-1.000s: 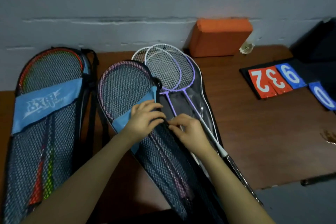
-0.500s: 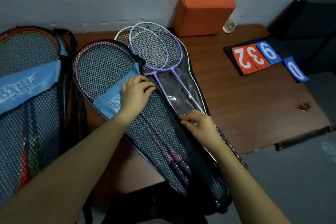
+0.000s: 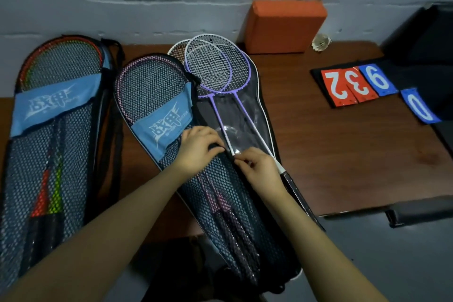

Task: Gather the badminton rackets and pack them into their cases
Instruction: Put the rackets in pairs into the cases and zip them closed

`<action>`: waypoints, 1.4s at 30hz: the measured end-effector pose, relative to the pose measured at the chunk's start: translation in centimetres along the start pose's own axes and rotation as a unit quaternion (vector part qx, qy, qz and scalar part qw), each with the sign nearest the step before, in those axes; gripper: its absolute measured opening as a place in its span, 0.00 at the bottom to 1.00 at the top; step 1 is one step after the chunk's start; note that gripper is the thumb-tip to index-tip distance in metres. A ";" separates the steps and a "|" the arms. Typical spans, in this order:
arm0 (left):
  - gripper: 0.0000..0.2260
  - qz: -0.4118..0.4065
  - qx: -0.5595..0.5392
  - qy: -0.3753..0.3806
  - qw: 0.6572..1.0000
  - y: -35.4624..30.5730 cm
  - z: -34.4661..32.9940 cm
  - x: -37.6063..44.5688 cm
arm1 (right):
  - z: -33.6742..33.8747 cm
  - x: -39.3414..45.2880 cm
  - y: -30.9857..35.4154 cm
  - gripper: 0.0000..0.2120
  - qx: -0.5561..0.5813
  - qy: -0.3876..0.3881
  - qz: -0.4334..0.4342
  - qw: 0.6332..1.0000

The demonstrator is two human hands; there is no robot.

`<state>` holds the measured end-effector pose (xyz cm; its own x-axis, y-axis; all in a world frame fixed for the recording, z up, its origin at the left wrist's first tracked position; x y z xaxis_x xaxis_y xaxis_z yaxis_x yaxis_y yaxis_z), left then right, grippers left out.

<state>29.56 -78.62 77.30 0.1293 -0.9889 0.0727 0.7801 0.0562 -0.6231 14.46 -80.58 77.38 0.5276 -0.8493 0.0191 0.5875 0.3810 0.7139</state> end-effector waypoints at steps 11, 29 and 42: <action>0.09 0.126 0.054 -0.104 0.985 -0.4 -2.2 -1.8 | 2.6 -8.4 -5.2 0.04 0.013 0.072 -0.028 0.997; 0.03 0.092 -0.061 -0.072 0.991 -6.6 -7.6 -7.2 | 4.7 -11.9 -7.8 0.03 0.087 0.025 -0.050 0.995; 0.10 -0.048 0.111 0.081 0.989 -12.1 -11.4 -8.3 | 7.0 -15.6 -9.6 0.02 0.083 -0.021 -0.045 0.995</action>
<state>12.06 -72.65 75.38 -0.0374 -0.9992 -0.0150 0.9017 -0.0273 -0.4315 -3.66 -73.55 75.12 0.4491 -0.8932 -0.0234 0.5200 0.2400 0.8198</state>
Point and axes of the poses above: each hand's wrist, its own x-axis towards the middle knuckle, its own z-axis out of the back of the hand, y = z × x, the point moved 8 cm from there along x, towards the middle knuckle, and after that the axes turned 4 degrees about -x, right-handed, at the moved point
